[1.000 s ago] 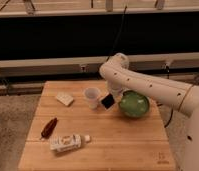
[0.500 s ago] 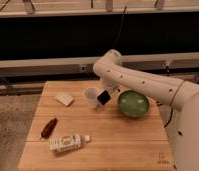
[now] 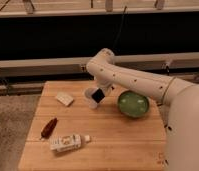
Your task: Place the eraser in the ceramic cup
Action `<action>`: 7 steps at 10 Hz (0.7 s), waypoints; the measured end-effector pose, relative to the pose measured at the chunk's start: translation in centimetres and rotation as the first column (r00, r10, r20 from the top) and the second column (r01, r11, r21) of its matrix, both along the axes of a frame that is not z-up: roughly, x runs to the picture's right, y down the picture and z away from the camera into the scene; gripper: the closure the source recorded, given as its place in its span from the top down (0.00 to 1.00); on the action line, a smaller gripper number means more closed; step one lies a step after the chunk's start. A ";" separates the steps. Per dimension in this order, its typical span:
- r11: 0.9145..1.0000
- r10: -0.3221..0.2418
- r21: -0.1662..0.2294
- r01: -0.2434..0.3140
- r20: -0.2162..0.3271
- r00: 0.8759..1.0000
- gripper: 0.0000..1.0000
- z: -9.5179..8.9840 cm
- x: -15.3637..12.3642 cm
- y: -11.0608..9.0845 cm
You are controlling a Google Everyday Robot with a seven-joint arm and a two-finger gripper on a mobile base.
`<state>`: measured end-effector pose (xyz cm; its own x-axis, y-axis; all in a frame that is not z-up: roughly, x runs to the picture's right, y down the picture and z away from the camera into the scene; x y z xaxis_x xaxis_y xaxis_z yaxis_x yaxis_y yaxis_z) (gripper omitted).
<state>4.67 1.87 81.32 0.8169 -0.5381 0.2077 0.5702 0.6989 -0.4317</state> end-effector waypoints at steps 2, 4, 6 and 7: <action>1.000 -0.010 0.008 0.010 0.015 1.000 0.01 0.4 -0.9 -0.6; 1.000 -0.021 0.014 0.020 0.031 0.999 0.01 0.9 -2.1 -1.1; 0.999 -0.027 0.021 0.026 0.036 0.999 0.01 1.2 -2.0 -1.5; 0.999 -0.035 0.025 0.034 0.045 0.998 0.01 1.5 -2.5 -1.7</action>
<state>2.20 0.17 82.77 0.7879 -0.5710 0.2304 0.6126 0.6888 -0.3877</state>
